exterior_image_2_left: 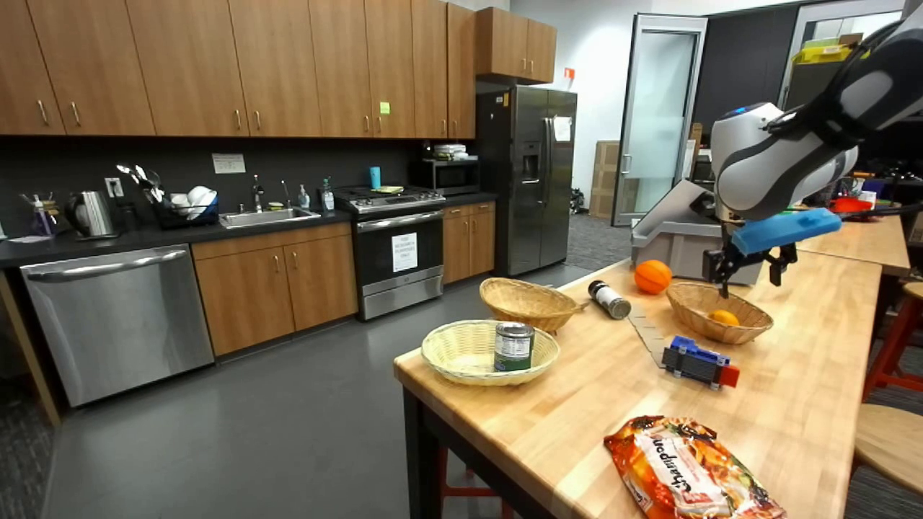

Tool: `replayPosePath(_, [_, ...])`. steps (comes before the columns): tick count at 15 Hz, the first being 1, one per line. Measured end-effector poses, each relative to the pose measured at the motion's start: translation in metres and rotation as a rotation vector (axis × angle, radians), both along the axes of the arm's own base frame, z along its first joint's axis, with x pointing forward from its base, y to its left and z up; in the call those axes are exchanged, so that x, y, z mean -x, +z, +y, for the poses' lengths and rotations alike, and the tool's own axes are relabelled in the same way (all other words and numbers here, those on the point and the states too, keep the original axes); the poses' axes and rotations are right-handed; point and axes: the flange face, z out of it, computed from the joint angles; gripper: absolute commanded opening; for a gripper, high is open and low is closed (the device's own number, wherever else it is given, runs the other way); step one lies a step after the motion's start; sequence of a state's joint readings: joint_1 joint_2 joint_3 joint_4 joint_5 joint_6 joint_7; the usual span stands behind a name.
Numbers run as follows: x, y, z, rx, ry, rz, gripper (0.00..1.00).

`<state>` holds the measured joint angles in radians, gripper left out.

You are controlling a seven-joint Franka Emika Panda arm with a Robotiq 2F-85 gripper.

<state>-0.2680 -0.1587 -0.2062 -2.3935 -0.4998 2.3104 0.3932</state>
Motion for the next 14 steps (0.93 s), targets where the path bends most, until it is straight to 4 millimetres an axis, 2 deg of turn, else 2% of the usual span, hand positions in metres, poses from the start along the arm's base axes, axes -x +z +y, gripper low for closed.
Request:
replayPosePath(3, [-0.006,0.03,0.005,0.028,0.024,-0.057,1.0])
replayPosePath(6, [-0.013,0.039,0.017,0.02,0.049,-0.085,1.0])
replayPosePath(10, [-0.023,0.029,0.032,-0.011,0.075,-0.08,1.0])
replayPosePath(14, [-0.03,0.008,0.034,-0.018,0.089,-0.052,1.0])
